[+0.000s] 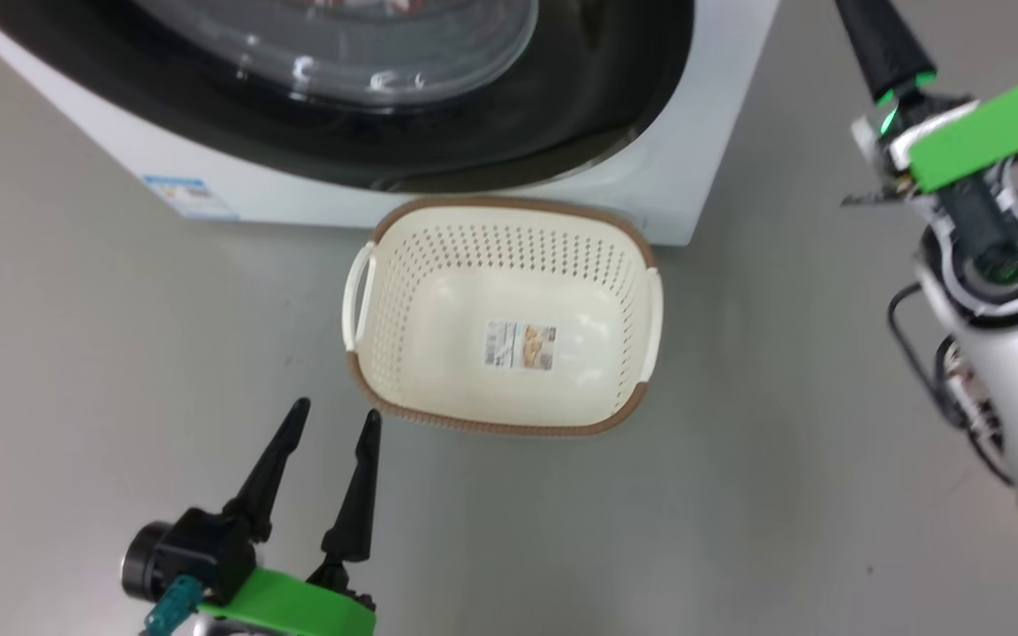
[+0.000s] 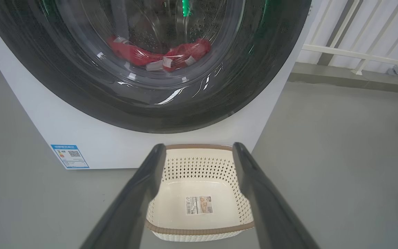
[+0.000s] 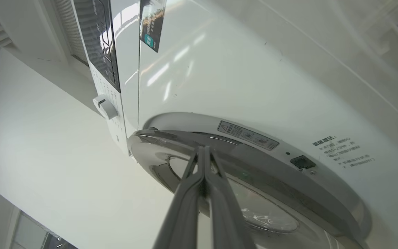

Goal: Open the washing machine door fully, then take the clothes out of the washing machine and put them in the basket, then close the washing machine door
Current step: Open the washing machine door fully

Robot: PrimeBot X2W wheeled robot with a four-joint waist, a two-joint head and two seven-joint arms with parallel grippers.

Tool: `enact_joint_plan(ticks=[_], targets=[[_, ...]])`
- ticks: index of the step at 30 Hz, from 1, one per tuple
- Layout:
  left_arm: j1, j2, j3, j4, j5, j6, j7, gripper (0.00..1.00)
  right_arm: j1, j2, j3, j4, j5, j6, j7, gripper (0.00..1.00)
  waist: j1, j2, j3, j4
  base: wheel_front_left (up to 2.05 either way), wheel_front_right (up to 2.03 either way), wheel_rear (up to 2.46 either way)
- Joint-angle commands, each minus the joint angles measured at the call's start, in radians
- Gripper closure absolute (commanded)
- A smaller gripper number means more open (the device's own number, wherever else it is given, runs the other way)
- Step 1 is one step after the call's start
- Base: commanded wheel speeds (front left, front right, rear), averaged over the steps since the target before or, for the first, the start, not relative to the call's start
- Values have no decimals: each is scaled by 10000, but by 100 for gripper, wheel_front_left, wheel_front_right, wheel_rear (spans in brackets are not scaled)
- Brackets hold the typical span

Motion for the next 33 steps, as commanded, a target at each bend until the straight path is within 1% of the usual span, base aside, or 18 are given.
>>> enact_joint_plan(ticks=[1,7,11,16,19,24,29,33], targets=[[-255,95,224,-156,-96,-55,-120,0,-300,-47,36,-212,296,-7,269,100,0,0,561,453,0,0,0],[-604,95,-39,-112,-198,-55,-120,0,-1253,-369,-131,259,1456,-7,2148,100,0,0,1001,673,0,0,0],[-780,95,-107,-94,-243,-55,-120,0,-1839,-376,-433,825,2116,-7,3129,100,0,0,1250,768,0,0,0],[-896,95,-120,-66,-340,-55,-120,0,-2545,-360,-435,1656,2309,-7,4109,100,0,0,1479,820,0,0,0],[-929,95,-188,-46,-388,-55,-120,0,-2852,-329,-333,2160,2277,-7,4543,100,0,0,1549,863,0,0,0],[-963,95,-286,-29,-457,-55,-120,0,-3312,-239,-363,2761,2269,-7,4918,100,0,0,1636,940,0,0,0],[-1081,95,-394,-9,-515,-55,-120,0,-3708,-146,-313,3140,2169,-7,5333,100,0,0,1740,1041,0,0,0],[-1132,95,-440,-7,-551,-55,-120,0,-3799,-105,-266,3234,2048,-7,5437,100,0,0,1728,1095,0,0,0]])
